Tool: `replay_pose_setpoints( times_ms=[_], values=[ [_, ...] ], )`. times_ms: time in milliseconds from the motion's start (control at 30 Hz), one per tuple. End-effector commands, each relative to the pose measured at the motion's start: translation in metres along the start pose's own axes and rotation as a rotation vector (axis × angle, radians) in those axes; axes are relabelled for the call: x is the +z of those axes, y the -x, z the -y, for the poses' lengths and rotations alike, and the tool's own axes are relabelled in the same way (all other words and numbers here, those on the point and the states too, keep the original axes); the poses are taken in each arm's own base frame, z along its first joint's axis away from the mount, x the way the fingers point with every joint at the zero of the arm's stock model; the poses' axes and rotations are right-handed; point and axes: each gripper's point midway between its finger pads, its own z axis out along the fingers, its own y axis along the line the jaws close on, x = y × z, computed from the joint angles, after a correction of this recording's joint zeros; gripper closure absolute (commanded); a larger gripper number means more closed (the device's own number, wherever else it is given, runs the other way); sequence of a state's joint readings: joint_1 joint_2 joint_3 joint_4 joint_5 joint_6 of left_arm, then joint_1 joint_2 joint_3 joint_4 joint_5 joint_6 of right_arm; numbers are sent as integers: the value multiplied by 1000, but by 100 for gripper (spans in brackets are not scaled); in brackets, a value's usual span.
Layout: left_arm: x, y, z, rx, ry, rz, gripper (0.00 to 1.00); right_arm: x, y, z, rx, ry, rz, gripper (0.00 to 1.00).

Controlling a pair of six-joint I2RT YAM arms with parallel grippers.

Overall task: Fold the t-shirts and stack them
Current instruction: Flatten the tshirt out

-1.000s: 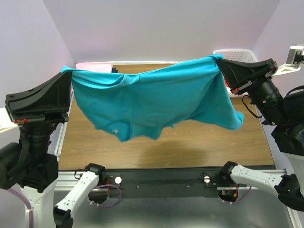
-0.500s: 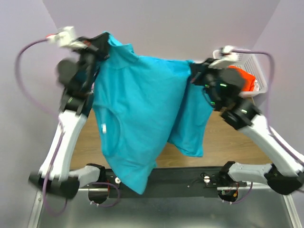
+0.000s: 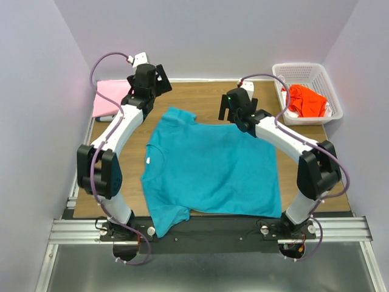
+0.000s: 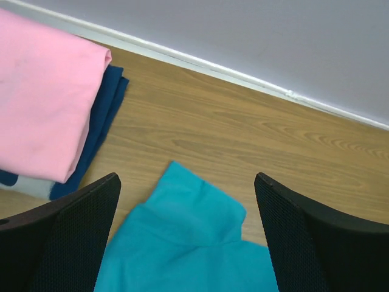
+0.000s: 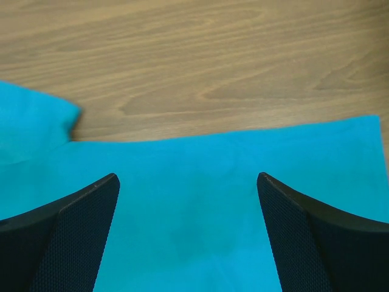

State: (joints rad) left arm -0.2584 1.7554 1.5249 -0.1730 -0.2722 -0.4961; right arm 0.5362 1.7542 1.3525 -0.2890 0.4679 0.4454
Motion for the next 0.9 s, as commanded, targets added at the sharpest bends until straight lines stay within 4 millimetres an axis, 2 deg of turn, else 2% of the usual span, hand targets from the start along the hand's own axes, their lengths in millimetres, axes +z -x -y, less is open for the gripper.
replay_pose_setpoints(
  times_ms=[0, 33, 133, 167, 200, 233, 267, 300, 367, 467, 533, 567, 633, 700, 733, 867],
  values=[
    [-46, 33, 11, -36, -12, 123, 2, -34, 19, -6, 60, 83, 54, 0],
    [-54, 18, 13, -31, -19, 103, 2, -40, 9, 1, 65, 79, 42, 0],
    [-65, -5, 18, -31, -46, 71, 2, -48, -7, 15, 73, 63, 25, 0],
    [-71, -22, 15, -22, -49, 46, 2, -55, -6, 20, 98, 63, 36, 0],
    [-75, -31, 24, -18, -83, 42, 2, -54, -26, 31, 93, 40, 4, 0],
    [-77, -41, 26, -14, -100, 26, 2, -55, -30, 34, 102, 36, -2, 0],
    [-79, -61, 27, -5, -123, -16, 2, -55, -34, 42, 113, 28, -8, 0],
    [-79, -68, 26, 1, -132, -29, 2, -55, -40, 46, 115, 25, -21, 0],
    [-75, -89, 25, 23, -133, -65, 2, -50, -58, 58, 98, 17, -69, 0],
    [-63, -110, 18, 55, -99, -122, 2, -41, -58, 80, 87, -34, -74, 0],
    [-56, -115, 22, 73, -107, -140, 2, -30, -59, 89, 83, -53, -93, 0],
    [-49, -126, 21, 82, -100, -172, 2, -24, -58, 99, 87, -69, -103, 0],
    [-41, -135, 22, 89, -90, -206, 2, -11, -69, 106, 86, -63, -158, 0],
    [-31, -154, 16, 107, -62, -248, 2, -3, -72, 106, 75, -60, -178, 0],
    [-23, -165, 14, 118, -51, -272, 2, 5, -81, 109, 68, -71, -203, 0],
    [-9, -188, 12, 143, -37, -334, 2, 29, -88, 106, 47, -66, -247, 0]
  ],
)
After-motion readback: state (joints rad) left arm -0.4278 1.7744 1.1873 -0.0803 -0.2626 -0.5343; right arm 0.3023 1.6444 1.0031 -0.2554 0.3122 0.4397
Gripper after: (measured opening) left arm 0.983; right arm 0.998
